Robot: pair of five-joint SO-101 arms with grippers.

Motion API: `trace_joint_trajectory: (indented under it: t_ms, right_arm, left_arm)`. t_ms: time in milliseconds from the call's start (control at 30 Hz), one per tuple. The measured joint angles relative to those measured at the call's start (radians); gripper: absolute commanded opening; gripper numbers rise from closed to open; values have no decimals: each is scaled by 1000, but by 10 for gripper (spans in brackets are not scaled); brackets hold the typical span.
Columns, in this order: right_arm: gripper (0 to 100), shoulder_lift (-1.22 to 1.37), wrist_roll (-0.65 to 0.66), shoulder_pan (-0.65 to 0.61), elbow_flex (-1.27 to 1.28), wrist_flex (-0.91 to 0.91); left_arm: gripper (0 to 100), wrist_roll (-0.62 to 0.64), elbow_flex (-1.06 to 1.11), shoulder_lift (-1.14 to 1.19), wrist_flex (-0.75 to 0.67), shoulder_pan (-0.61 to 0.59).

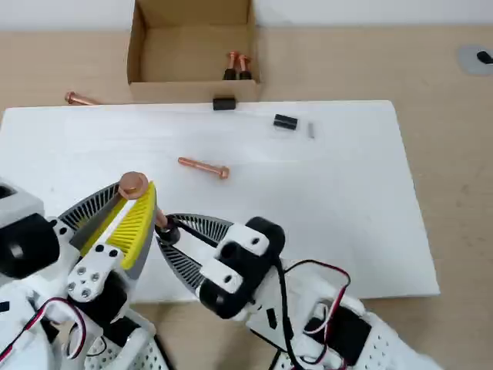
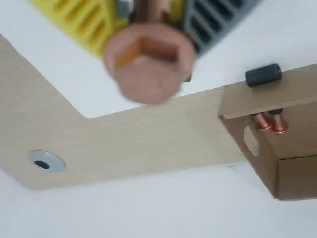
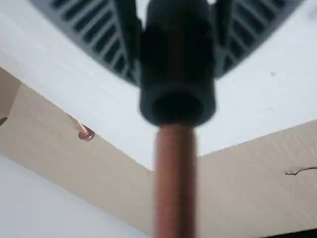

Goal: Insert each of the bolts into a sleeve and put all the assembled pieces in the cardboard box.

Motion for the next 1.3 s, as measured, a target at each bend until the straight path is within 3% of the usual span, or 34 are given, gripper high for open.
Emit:
trace_joint_trajectory:
  t_ms: [700, 1167, 1300]
  right_arm:
    - [10, 2, 0, 2, 2, 2]
    - [10, 2, 0, -3, 0, 2]
    - [10, 2, 0, -3, 0, 2]
  left_arm:
    - [6, 0, 95, -3, -9, 5]
    - [6, -2, 83, -57, 144, 8]
    - [23, -8, 83, -57, 167, 57]
